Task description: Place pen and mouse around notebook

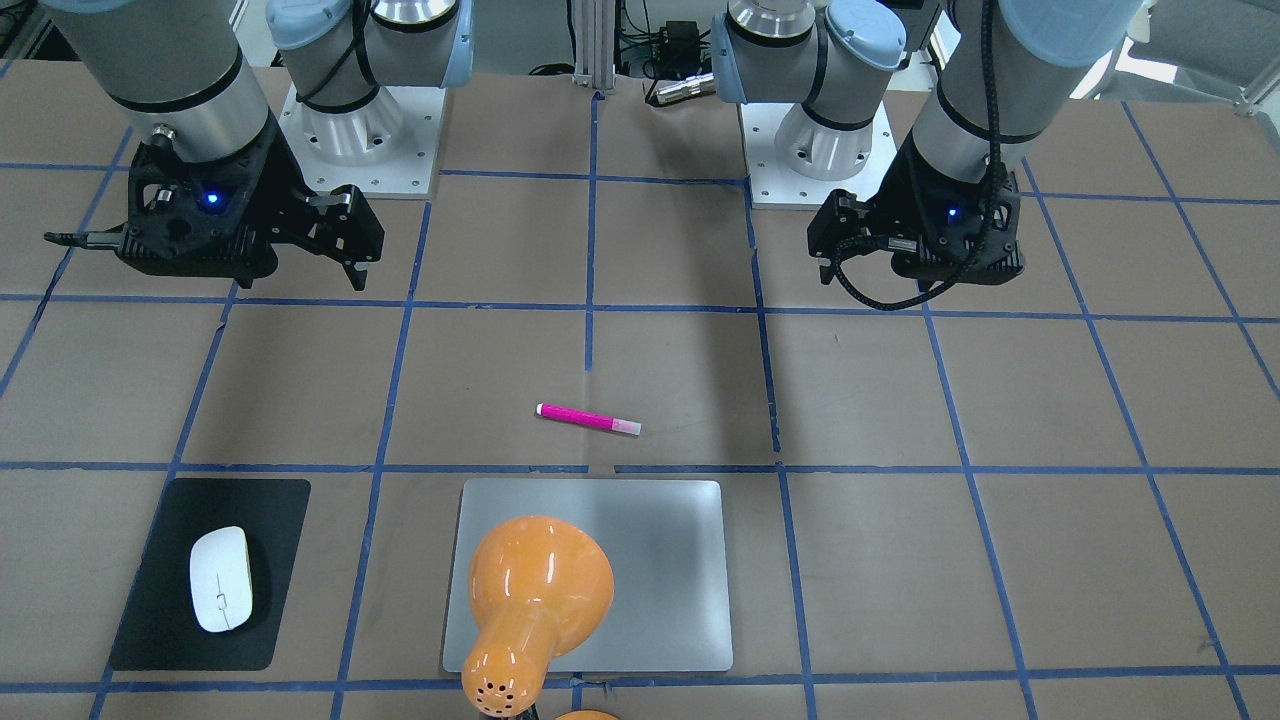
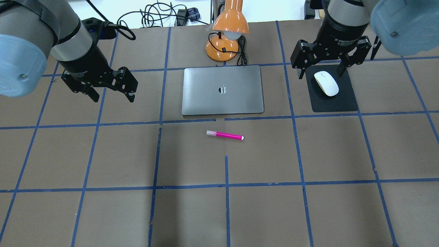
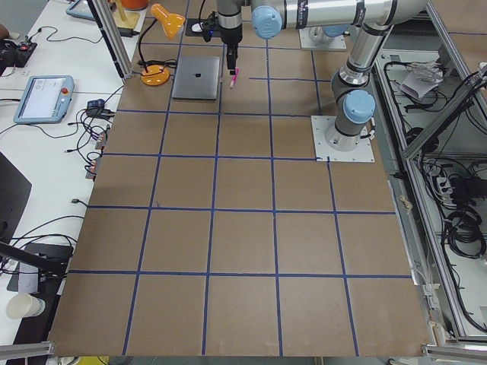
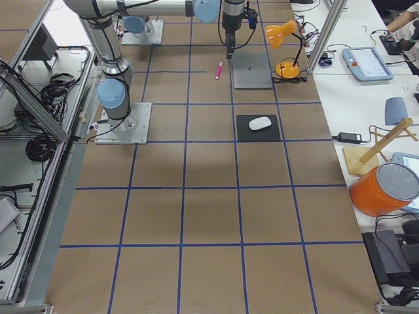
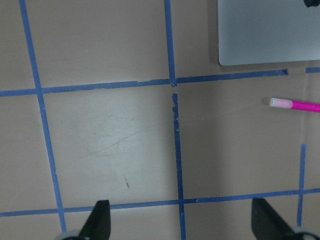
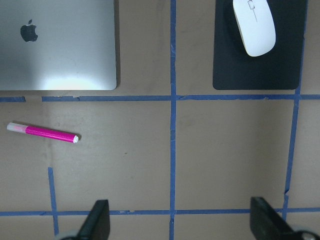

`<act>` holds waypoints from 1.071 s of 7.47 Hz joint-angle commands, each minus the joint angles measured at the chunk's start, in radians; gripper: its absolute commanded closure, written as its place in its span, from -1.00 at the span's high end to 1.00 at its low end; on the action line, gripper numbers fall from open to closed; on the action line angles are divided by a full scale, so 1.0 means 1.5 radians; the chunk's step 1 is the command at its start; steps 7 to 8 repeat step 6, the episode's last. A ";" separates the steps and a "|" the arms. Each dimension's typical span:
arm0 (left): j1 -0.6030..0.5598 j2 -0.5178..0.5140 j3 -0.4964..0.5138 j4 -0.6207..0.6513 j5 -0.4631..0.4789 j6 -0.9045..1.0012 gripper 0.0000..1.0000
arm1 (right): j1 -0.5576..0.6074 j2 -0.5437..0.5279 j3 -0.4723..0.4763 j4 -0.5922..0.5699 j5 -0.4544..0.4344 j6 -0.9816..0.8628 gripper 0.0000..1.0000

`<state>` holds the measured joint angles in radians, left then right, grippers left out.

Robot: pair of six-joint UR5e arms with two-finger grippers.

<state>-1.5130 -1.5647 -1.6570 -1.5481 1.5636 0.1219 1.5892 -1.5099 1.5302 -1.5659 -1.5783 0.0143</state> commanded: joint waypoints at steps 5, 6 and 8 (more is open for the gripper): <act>0.001 0.012 -0.010 -0.001 0.000 -0.003 1.00 | 0.000 0.002 0.004 -0.002 0.001 0.001 1.00; 0.001 0.011 -0.011 -0.001 -0.002 -0.003 1.00 | 0.000 0.001 0.003 -0.001 0.001 0.001 1.00; 0.001 0.011 -0.011 -0.001 -0.002 -0.003 1.00 | 0.000 0.001 0.003 -0.001 0.001 0.001 1.00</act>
